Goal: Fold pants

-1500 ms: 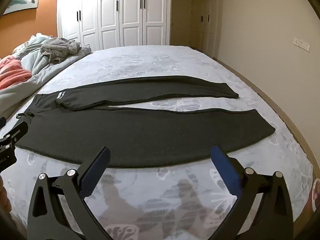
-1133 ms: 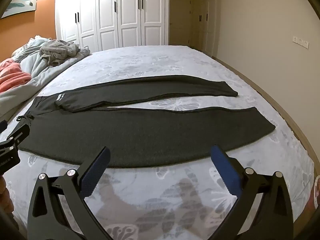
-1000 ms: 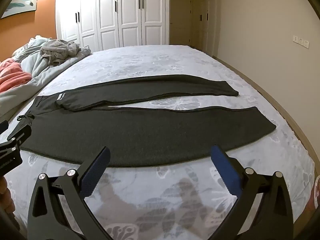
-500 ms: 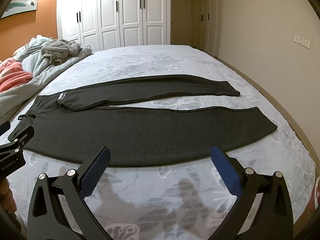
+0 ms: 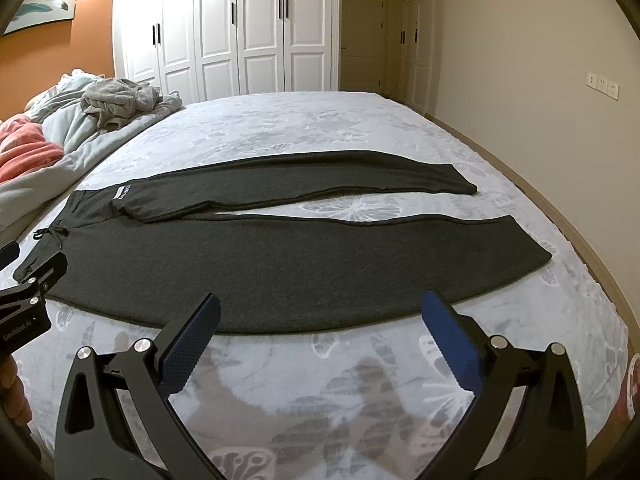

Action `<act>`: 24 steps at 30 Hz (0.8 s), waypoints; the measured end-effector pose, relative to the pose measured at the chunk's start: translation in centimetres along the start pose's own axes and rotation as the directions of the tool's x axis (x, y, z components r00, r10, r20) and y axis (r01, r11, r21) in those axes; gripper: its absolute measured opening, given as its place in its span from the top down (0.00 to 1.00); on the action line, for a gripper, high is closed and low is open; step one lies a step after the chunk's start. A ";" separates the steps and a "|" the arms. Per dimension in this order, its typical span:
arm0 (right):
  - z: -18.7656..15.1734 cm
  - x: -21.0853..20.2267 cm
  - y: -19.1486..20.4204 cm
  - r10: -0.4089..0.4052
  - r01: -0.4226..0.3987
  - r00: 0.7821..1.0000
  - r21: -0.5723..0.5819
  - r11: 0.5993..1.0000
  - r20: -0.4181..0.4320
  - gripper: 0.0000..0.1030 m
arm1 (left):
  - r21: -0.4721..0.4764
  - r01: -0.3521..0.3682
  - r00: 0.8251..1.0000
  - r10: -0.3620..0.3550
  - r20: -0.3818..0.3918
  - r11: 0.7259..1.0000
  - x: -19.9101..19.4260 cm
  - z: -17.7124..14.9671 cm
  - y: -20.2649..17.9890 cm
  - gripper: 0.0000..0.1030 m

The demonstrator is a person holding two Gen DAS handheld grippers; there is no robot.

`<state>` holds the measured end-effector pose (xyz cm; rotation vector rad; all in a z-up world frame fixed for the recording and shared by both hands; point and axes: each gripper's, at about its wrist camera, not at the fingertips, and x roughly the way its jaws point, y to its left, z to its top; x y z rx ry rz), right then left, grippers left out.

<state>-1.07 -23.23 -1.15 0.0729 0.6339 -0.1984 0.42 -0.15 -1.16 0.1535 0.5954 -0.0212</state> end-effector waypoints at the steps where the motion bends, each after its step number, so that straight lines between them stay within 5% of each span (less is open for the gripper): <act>1: 0.0 0.1 0.0 -0.001 0.001 1.000 0.001 1.000 0.000 0.05 | -0.001 0.002 1.000 -0.002 0.001 1.000 0.0 0.0 0.0 0.06; 24: 0.0 -0.2 -0.3 0.000 0.000 1.000 0.002 1.000 0.001 0.05 | -0.001 0.001 1.000 -0.001 -0.004 1.000 -0.1 -0.1 0.2 0.06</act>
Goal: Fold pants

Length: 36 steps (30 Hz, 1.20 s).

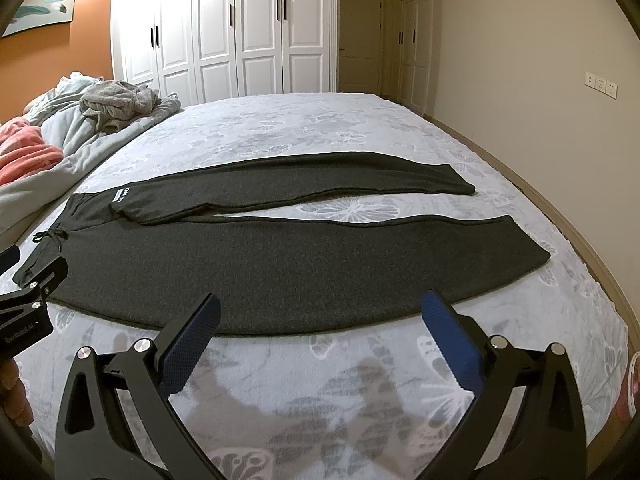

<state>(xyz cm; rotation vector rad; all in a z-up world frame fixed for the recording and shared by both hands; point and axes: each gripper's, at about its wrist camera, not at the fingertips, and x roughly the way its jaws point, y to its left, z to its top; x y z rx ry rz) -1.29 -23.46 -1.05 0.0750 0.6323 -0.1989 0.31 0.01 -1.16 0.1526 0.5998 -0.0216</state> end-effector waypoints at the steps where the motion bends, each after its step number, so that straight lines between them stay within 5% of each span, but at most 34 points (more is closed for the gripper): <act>1: 0.0 0.0 0.0 0.000 0.000 1.000 0.000 1.000 0.000 0.05 | 0.000 0.003 1.000 -0.003 0.000 1.000 0.0 0.0 0.0 0.06; 29: 0.0 0.0 0.0 0.000 0.000 1.000 0.001 1.000 -0.001 0.05 | -0.005 -0.001 1.000 0.001 -0.010 1.000 0.2 0.0 0.5 0.06; 33: 1.3 1.1 -1.6 0.064 -0.064 0.996 0.016 0.998 -0.066 0.05 | -0.079 0.126 0.988 -0.132 -0.076 0.989 1.1 1.4 2.3 0.05; 36: 3.7 3.4 -5.2 0.185 -0.168 0.967 0.106 0.980 -0.176 0.05 | -0.166 0.202 0.967 -0.224 -0.124 0.965 3.1 4.2 6.0 0.05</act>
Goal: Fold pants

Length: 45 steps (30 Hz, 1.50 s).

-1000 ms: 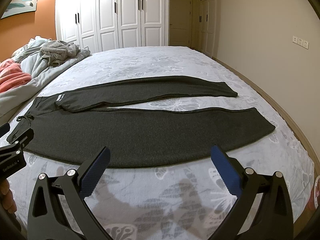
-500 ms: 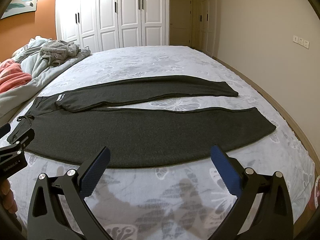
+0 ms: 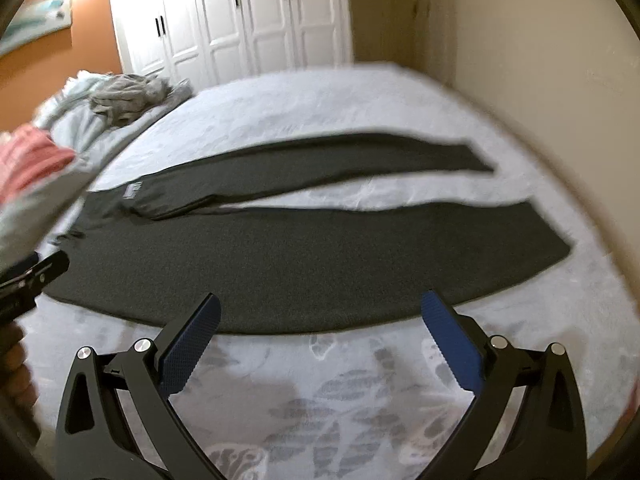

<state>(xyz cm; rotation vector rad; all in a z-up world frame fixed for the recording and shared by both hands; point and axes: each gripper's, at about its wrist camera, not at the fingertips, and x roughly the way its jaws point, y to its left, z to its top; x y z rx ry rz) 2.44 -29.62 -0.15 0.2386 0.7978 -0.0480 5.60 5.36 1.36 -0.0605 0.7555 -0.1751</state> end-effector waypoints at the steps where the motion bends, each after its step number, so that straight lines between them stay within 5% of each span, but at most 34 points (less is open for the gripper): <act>1: 1.3 0.5 -1.7 0.008 -0.008 1.000 0.024 1.000 -0.022 0.05 | -0.018 0.005 1.000 -0.005 -0.005 1.000 0.4 1.1 1.2 0.05; 8: 10.6 7.8 -12.8 -0.165 0.169 0.984 0.058 0.984 -0.074 0.05 | -0.209 -0.146 0.982 0.116 -0.151 0.967 9.0 10.0 15.8 0.05; 14: 17.9 16.1 -21.2 -0.202 0.216 0.975 0.187 0.958 -0.093 0.05 | -0.420 -0.283 0.954 0.207 -0.217 0.862 17.5 14.4 26.9 0.07; 20: 21.2 23.6 -25.2 -0.238 0.266 0.963 0.290 0.919 -0.126 0.05 | -0.449 -0.371 0.915 0.236 -0.328 0.813 26.4 16.0 30.8 0.07; 23: 21.4 26.6 -24.5 -0.288 0.312 0.949 0.242 0.919 -0.131 0.04 | -0.347 -0.457 0.880 0.359 -0.311 0.819 28.4 16.3 29.6 0.07; 24: 21.8 27.0 -24.0 -0.292 0.309 0.950 0.205 0.929 -0.112 0.10 | -0.308 -0.455 0.879 0.365 -0.308 0.836 28.8 16.4 29.2 0.16; 25: 21.9 26.9 -23.6 -0.280 0.294 0.955 0.188 0.937 -0.099 0.33 | -0.249 -0.466 0.871 0.389 -0.301 0.849 29.3 16.5 28.7 0.24; 26: 22.0 26.5 -23.4 -0.267 0.278 0.960 0.191 0.942 -0.077 0.46 | -0.192 -0.500 0.851 0.440 -0.286 0.844 29.3 16.7 28.2 0.59; 27: 22.1 25.7 -23.3 -0.217 0.226 0.974 0.224 0.948 -0.063 0.95 | -0.177 -0.502 0.849 0.444 -0.286 0.847 29.1 16.7 28.1 0.97; 28: 22.2 25.1 -23.3 -0.201 0.207 0.978 0.237 0.949 -0.048 0.94 | -0.198 -0.512 0.845 0.450 -0.288 0.836 28.1 16.9 28.6 1.00; 30: 22.3 22.4 -22.0 -0.201 0.194 0.979 0.180 0.964 0.021 0.94 | -0.292 -0.441 0.893 0.380 -0.242 0.849 25.0 17.2 29.6 1.00; 35: 20.8 12.3 -20.6 -0.139 0.121 0.972 0.103 0.987 0.191 0.95 | -0.392 -0.278 0.960 0.264 -0.093 0.877 14.9 17.3 30.1 1.00; 40: 16.3 2.5 -20.8 -0.098 0.100 0.952 0.010 0.995 0.288 0.95 | -0.344 -0.184 0.980 0.199 0.009 0.921 4.4 14.3 28.0 1.00; 45: 9.3 2.5 -23.1 -0.181 0.187 0.978 -0.044 0.981 0.102 0.90 | -0.311 -0.248 0.969 0.233 -0.087 0.917 1.0 7.2 27.7 1.00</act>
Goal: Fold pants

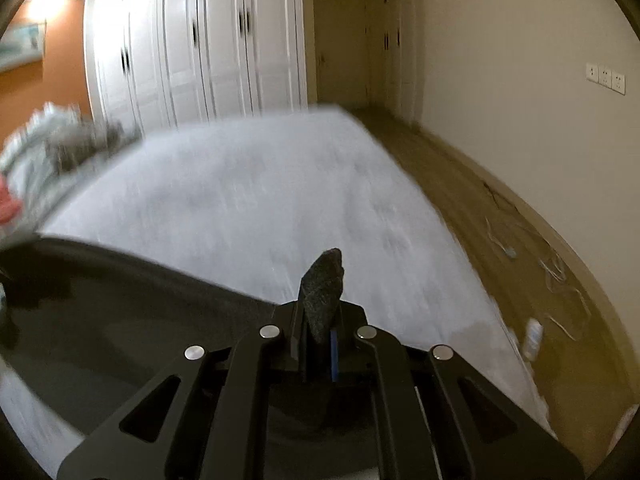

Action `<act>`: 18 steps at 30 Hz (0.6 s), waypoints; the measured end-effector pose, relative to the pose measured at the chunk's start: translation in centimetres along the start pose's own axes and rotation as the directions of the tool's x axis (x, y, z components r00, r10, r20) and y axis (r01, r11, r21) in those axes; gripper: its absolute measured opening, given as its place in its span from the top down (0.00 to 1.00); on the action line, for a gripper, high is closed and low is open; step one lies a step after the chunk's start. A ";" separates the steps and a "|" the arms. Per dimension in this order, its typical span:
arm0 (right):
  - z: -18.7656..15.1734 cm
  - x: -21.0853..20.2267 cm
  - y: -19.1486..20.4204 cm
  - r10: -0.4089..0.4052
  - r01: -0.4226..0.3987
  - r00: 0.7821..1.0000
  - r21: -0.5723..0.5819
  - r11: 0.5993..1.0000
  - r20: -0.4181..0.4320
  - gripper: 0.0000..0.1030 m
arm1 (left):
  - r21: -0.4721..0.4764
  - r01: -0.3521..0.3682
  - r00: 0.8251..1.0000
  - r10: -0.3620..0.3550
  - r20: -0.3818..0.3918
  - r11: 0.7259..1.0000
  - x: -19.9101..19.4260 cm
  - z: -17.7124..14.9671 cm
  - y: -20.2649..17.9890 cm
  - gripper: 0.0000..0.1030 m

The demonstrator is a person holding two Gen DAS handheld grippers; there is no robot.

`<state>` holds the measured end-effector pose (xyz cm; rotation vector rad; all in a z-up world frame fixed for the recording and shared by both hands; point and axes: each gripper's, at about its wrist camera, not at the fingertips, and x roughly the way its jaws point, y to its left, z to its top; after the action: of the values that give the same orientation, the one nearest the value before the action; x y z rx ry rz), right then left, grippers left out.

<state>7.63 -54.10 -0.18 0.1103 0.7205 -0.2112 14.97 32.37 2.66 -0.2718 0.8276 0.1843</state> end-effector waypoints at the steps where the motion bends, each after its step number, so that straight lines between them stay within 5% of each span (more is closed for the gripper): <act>1: -1.4 0.5 -0.4 -0.019 0.020 0.999 0.006 1.000 -0.047 0.84 | 0.002 -0.031 0.999 0.031 -0.037 1.000 0.4 -1.6 0.5 1.00; 2: -1.4 0.5 -0.4 -0.019 0.020 0.999 0.006 1.000 -0.047 0.79 | 0.003 -0.054 0.997 0.054 -0.054 0.999 0.2 -2.9 0.9 0.95; 4: -3.8 0.5 -0.6 -0.081 0.083 0.992 0.010 0.997 -0.099 0.49 | -0.040 -0.089 0.993 0.085 -0.082 0.995 0.1 -4.7 1.4 0.73; 6: -4.9 -0.8 -0.7 -0.118 0.120 0.990 0.024 0.992 -0.078 0.44 | -0.124 -0.061 0.996 0.052 -0.078 0.990 -1.0 -5.8 1.8 0.40; 10: -4.8 -5.4 -1.2 -0.051 0.047 0.999 0.191 0.981 0.018 0.33 | -0.303 0.004 0.994 -0.038 -0.106 0.953 -1.3 -6.3 1.7 0.29; 16: -4.7 -7.5 -0.2 0.075 -0.082 0.997 0.418 0.905 0.032 0.28 | -0.470 0.028 0.975 -0.128 -0.181 0.882 5.1 -6.2 3.1 0.31; 18: -5.2 -7.6 0.2 0.088 -0.094 0.996 0.451 0.888 0.035 0.27 | -0.501 0.068 0.971 -0.173 -0.165 0.863 6.2 -6.6 3.8 0.81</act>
<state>-1.23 -51.88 0.96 0.5880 0.6393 -0.2872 13.48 34.25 -6.79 -0.8376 0.9576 0.2513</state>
